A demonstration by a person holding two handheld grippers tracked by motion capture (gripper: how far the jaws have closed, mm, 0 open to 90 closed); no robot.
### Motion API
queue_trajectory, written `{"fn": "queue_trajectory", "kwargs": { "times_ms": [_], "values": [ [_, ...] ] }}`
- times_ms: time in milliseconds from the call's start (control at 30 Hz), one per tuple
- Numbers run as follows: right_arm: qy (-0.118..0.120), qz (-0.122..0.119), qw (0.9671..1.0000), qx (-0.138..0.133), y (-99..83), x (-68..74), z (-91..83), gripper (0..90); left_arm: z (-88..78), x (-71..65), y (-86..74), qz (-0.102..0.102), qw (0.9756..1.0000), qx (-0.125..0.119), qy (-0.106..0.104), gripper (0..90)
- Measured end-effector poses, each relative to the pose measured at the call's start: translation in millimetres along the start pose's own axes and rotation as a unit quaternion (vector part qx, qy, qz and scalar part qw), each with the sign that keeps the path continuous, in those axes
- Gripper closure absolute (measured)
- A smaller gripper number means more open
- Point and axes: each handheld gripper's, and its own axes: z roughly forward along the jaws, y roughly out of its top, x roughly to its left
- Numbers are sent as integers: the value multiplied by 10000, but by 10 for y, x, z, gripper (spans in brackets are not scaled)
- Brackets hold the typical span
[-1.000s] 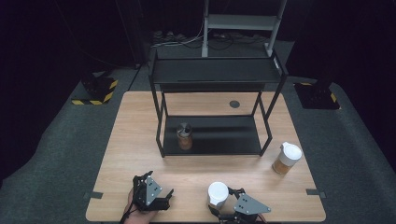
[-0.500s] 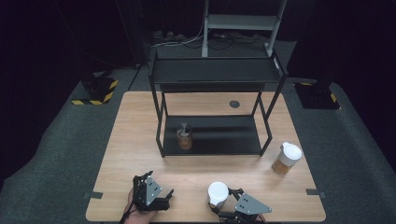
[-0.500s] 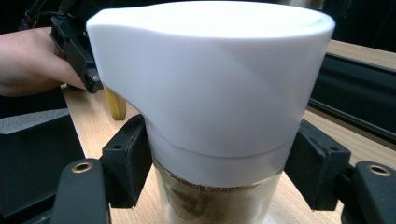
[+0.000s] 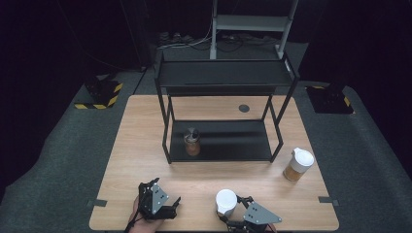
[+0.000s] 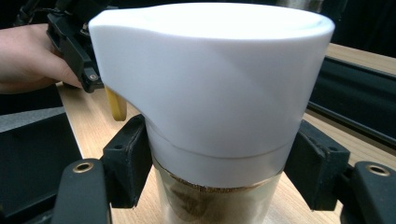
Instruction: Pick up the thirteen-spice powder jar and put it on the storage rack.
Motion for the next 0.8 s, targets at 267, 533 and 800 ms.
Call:
{"fn": "queue_trajectory", "kwargs": {
  "times_ms": [267, 533, 800],
  "values": [
    [-186, 91, 9998, -54, -10, -6, -44, 304, 3, -2, 4, 40, 10000, 8, -11, 8],
    [-392, 199, 9990, -83, -22, -30, -90, 304, 3, 3, 6, 49, 10000, 14, -26, 8],
    [-629, 259, 9976, -108, -37, -64, -154, 304, 4, 6, 6, 54, 10000, 14, -34, 8]
  ]
}}
